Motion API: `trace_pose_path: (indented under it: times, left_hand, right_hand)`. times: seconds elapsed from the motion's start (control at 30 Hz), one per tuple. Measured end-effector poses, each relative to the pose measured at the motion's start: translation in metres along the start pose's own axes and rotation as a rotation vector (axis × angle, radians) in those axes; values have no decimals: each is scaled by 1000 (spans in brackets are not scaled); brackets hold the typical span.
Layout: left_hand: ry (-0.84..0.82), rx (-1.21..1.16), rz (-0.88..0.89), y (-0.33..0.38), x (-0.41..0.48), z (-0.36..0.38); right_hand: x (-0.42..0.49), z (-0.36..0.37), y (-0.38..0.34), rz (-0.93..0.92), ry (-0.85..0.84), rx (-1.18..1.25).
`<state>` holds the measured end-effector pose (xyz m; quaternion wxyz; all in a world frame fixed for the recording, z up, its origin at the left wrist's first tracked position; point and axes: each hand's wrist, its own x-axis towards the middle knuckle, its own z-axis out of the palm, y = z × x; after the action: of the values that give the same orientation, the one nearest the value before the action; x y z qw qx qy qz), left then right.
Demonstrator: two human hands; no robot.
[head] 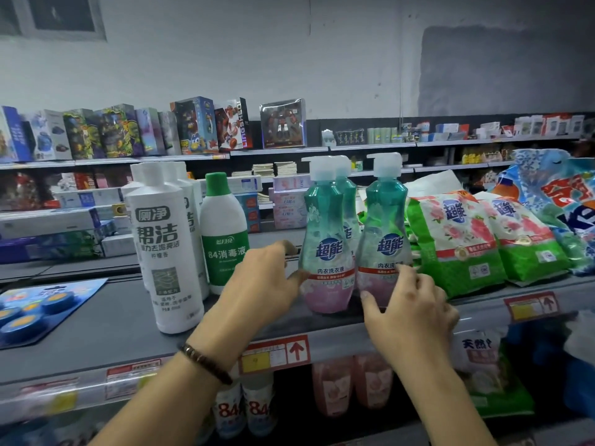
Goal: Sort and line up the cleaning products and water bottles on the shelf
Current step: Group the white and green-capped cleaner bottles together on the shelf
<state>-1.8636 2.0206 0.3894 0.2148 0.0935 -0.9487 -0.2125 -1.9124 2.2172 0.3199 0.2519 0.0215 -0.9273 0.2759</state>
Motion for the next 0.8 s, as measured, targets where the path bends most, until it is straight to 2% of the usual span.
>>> trace_pose_path:
  times: [0.07,0.2,0.37,0.6,0.8]
  left_hand:
    - [22,26,-7,-11,-22,-8]
    - [81,189,-42,-42,-67,-27]
    - [117,411,-187,-109,-105,-66]
    - [218,516,-277,-221,-159,-142]
    - [289,509,-338,-311,-201,-207]
  right_hand:
    - [-13,-2,-17,-109,-32,80]
    - [-43,6,-65,-340,-223,264]
    - [-81,34,-131,-546,-446,210]
    - [-147,56,-243,-743,-515,212]
    - [-201,79,-344,-817,-542,159]
